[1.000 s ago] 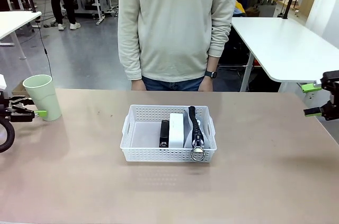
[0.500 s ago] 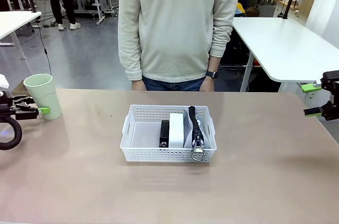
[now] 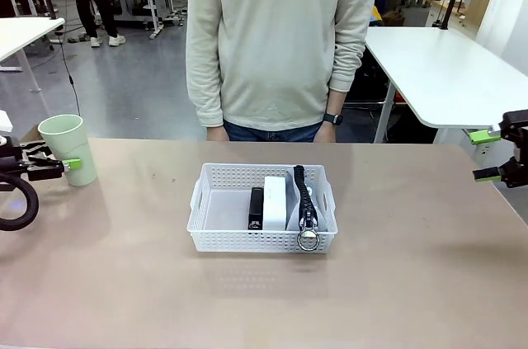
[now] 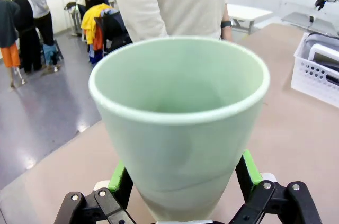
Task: Efficiently arrange items inside the basket to fit them all.
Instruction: Pick up the Reusable plastic cup and place it inside the Organizing basket.
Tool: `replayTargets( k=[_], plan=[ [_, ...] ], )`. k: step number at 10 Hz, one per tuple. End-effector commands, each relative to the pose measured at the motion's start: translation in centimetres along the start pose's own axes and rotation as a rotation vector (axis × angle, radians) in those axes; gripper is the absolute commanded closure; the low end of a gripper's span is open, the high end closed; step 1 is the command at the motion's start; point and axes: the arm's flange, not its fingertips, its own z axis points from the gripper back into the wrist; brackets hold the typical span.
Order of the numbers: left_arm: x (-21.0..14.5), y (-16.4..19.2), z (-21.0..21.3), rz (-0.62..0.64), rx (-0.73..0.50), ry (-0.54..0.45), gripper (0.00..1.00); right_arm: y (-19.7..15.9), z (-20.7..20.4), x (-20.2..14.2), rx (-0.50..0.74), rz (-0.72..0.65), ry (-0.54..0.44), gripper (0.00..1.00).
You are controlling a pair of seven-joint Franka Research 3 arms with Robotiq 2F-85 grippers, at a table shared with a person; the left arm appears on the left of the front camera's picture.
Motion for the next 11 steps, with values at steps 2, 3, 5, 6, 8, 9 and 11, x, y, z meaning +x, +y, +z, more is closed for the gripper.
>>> replayTargets(
  k=[2,3,5,6,8,9,11],
  plan=[
    [0.7,-0.4,0.1,-0.030,-0.010,-0.081,0.00,0.2,0.3,-0.1,-0.004,-0.010,0.010,0.00],
    [1.2,-0.5,0.0,-0.029,-0.011,-0.108,0.00,0.2,0.3,-0.1,-0.004,-0.010,0.010,0.00],
    [1.6,-0.6,-0.5,-0.025,-0.024,-0.112,0.00,0.2,0.3,-0.1,-0.004,-0.010,0.010,0.00],
    [1.5,-0.6,-0.6,-0.027,-0.021,-0.100,0.00,0.2,0.3,-0.1,-0.004,-0.010,0.010,0.00],
    [1.6,-0.6,-0.6,-0.017,-0.010,-0.102,0.00,0.2,0.3,-0.1,-0.004,-0.010,0.010,0.00],
    [1.8,-0.6,-0.6,-0.027,-0.020,-0.097,0.00,0.2,0.3,-0.1,-0.004,-0.010,0.010,0.00],
    [2.0,-0.8,-0.4,-0.036,-0.011,-0.090,0.58,0.2,0.3,-0.1,-0.004,-0.010,0.010,0.00]
  ],
)
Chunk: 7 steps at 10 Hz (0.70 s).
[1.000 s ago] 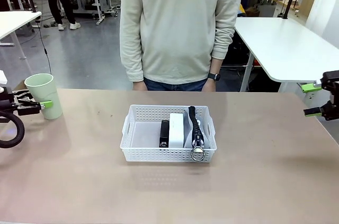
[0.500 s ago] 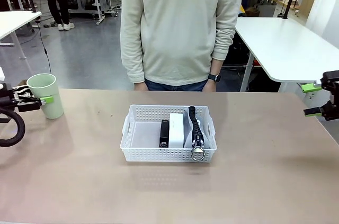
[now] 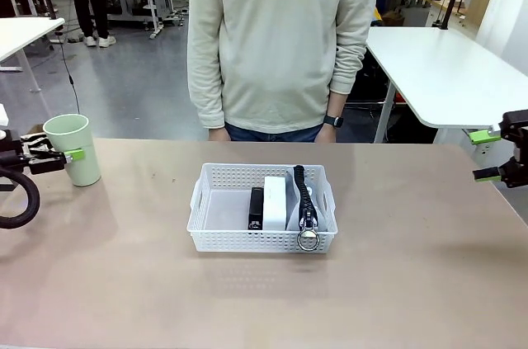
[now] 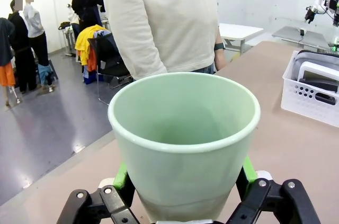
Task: Efficiently arrange items inside the basket to fit them all.
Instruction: Pick up the Reusable plastic cup and place it inside the Organizing basket.
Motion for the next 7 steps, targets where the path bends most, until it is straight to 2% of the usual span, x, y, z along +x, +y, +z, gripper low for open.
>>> replayTargets(
  k=[1,2,3,5,6,7],
  plan=[
    [0.6,-0.5,0.2,-0.029,0.025,-0.003,1.00,0.2,0.3,-0.1,-0.004,-0.010,0.010,0.00],
    [0.6,-0.5,0.3,-0.030,0.028,-0.005,0.63,0.2,0.3,-0.1,-0.004,-0.010,0.010,0.00],
    [0.9,-0.7,0.7,-0.035,0.030,-0.005,1.00,0.2,0.3,-0.1,-0.004,-0.010,0.010,0.00],
    [4.7,-2.3,3.2,-0.068,0.018,-0.013,1.00,0.2,0.3,-0.1,-0.004,-0.010,0.010,0.00],
    [8.4,-4.1,5.0,-0.085,-0.038,0.026,0.70,0.2,0.3,-0.1,-0.004,-0.010,0.010,0.00],
    [11.9,-6.5,6.7,-0.130,-0.100,0.058,0.70,0.2,0.3,-0.1,-0.004,-0.010,0.010,0.00]
  ],
)
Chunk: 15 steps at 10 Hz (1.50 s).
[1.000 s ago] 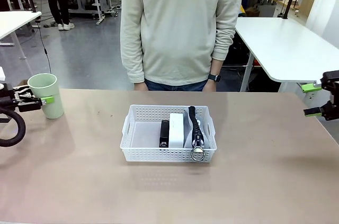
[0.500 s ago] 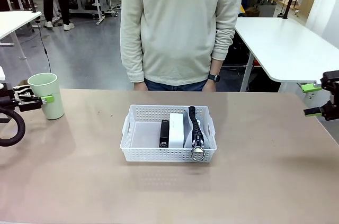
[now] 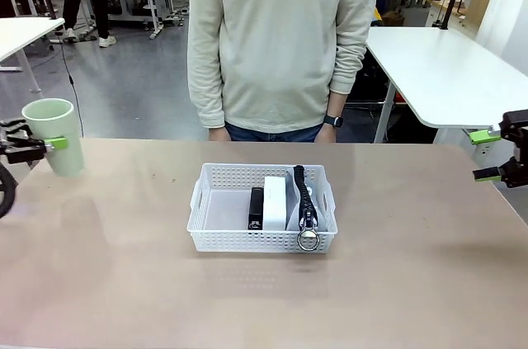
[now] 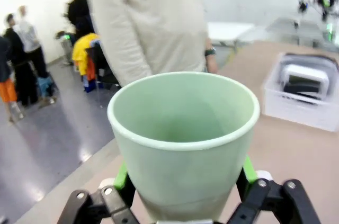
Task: Efficiently arrange items inside the basket to fit them all.
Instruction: Pick up the Reusable plastic cup and place it inside the Organizing basket.
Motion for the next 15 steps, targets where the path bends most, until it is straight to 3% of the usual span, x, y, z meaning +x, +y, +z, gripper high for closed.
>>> replayTargets(
  k=[1,2,3,4,5,8,9,10,11,12,13,15],
  plan=[
    [7.3,-5.9,4.2,-0.093,-0.121,0.013,1.00,0.2,0.2,-0.2,-0.004,-0.010,0.010,0.00],
    [8.6,-8.1,6.2,-0.109,-0.203,-0.024,0.70,0.2,0.2,-0.2,-0.004,-0.010,0.010,0.00],
    [9.1,-9.9,8.5,-0.101,-0.210,-0.070,1.00,0.2,0.2,-0.2,-0.004,-0.010,0.010,0.00],
    [9.2,-10.7,10.6,-0.071,-0.152,-0.120,1.00,0.2,0.2,-0.2,-0.004,-0.010,0.010,0.00],
    [8.9,-8.3,5.9,-0.123,-0.186,-0.002,1.00,0.2,0.2,-0.2,-0.004,-0.010,0.010,0.00],
    [8.9,-8.3,5.9,-0.123,-0.186,-0.002,1.00,0.2,0.2,-0.2,-0.004,-0.010,0.010,0.00],
    [8.9,-9.5,6.9,-0.114,-0.192,-0.009,0.11,0.2,0.2,-0.2,-0.004,-0.010,0.010,0.00],
    [9.9,-12.0,3.8,-0.023,-0.232,0.009,0.11,0.2,0.2,-0.2,-0.004,-0.010,0.010,0.00],
    [12.0,-14.4,0.0,0.027,-0.320,-0.075,0.11,0.2,0.2,-0.2,-0.004,-0.010,0.010,0.00],
    [14.7,-17.0,-4.4,0.125,-0.275,-0.112,0.11,0.2,0.2,-0.2,-0.004,-0.010,0.010,0.00],
    [16.6,-20.1,-8.6,0.255,-0.246,-0.059,0.11,0.2,0.2,-0.2,-0.004,-0.010,0.010,0.00],
    [18.8,-25.7,-15.4,0.310,-0.146,0.097,0.11,0.2,0.2,-0.2,-0.004,-0.010,0.010,0.00]
  ],
)
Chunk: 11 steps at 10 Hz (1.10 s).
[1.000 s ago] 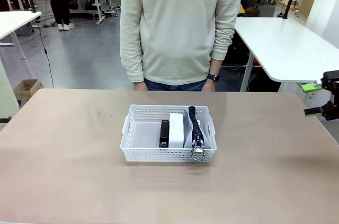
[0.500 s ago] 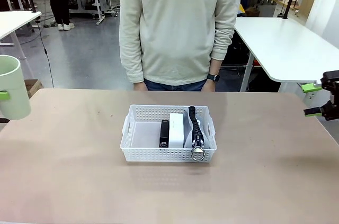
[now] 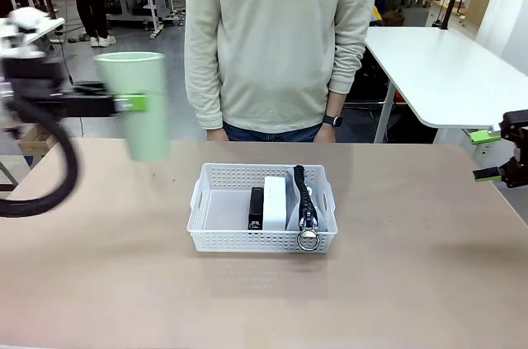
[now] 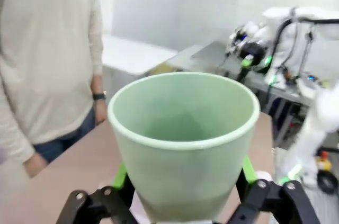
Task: Efficiently arrange items inside the basket to fit them all.
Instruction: Pick up the Reusable plastic cup and place it inside the Organizing basket.
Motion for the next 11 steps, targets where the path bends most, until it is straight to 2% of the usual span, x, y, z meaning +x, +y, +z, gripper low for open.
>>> replayTargets(
  k=[1,2,3,4,6,7,8,9,10,11],
  plan=[
    [-1.8,-6.0,-6.2,0.112,0.173,0.155,0.11,0.2,0.2,-0.1,-0.004,-0.011,0.009,0.00],
    [-2.6,-7.3,-8.7,0.203,0.205,0.237,0.11,0.2,0.2,-0.1,-0.004,-0.011,0.009,0.00],
    [-3.3,-7.9,-9.3,0.272,0.086,0.282,0.11,0.2,0.2,-0.1,-0.004,-0.011,0.009,0.00],
    [-0.9,-4.8,-7.3,0.095,0.164,0.153,0.11,0.2,0.2,-0.1,-0.004,-0.011,0.009,0.00],
    [-0.9,-4.8,-7.3,0.095,0.164,0.153,0.11,0.2,0.2,-0.1,-0.004,-0.011,0.009,0.00],
    [-1.9,-6.6,-9.3,0.154,0.180,0.212,0.11,0.2,0.2,-0.1,-0.004,-0.011,0.009,0.00],
    [-2.8,-7.1,-10.1,0.305,0.395,0.155,0.11,0.2,0.2,-0.1,-0.004,-0.011,0.009,0.00],
    [-2.8,-8.3,-12.2,0.362,0.432,0.268,0.11,0.2,0.2,-0.1,-0.004,-0.011,0.009,0.00],
    [-2.2,-8.9,-14.5,0.346,0.455,0.409,0.11,0.2,0.2,-0.1,-0.004,-0.011,0.009,0.00],
    [-1.7,-8.5,-16.9,0.383,0.561,0.518,0.11,0.2,0.2,-0.1,-0.004,-0.011,0.009,0.00]
  ],
)
